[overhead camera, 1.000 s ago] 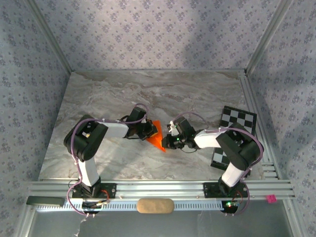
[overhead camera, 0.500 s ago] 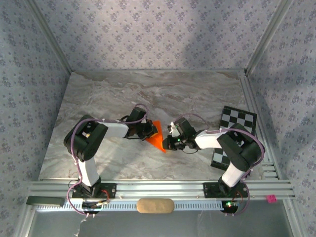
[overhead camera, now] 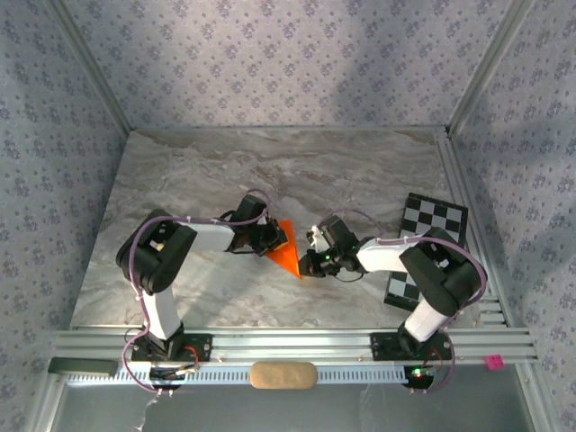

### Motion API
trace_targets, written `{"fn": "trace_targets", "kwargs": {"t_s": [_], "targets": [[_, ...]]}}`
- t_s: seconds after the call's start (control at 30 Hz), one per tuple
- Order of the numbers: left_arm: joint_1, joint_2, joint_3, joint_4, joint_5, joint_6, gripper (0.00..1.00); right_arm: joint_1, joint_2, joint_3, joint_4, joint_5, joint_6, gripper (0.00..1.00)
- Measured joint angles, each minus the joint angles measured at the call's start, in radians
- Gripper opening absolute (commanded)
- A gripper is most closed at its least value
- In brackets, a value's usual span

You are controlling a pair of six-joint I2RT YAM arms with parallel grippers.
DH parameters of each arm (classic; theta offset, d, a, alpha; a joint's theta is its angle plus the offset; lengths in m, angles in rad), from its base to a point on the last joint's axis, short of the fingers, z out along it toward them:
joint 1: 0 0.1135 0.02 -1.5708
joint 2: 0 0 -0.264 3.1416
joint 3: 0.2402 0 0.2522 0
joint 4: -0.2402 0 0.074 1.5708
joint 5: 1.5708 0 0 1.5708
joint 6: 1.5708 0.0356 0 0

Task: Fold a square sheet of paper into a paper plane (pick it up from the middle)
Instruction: Fourth fold the wing at the center of the table.

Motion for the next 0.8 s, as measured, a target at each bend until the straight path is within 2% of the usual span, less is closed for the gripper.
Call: {"fn": "trace_targets", "kwargs": {"t_s": [0.2, 0.5, 0.63, 0.8], "targets": [[0.000, 0.000, 0.000, 0.000, 0.001, 0.000, 0.09, 0.000, -0.001, 0.000, -0.006, 0.000, -0.003, 0.10], [0.000, 0.000, 0.000, 0.000, 0.003, 0.000, 0.09, 0.000, -0.010, 0.000, -0.029, 0.000, -0.008, 0.06], [0.000, 0.000, 0.000, -0.001, 0.003, 0.000, 0.09, 0.000, -0.010, 0.000, -0.029, -0.001, -0.008, 0.09], [-0.001, 0.000, 0.000, -0.003, 0.006, 0.000, 0.09, 0.000, -0.013, -0.003, -0.033, 0.000, -0.007, 0.06]]}}
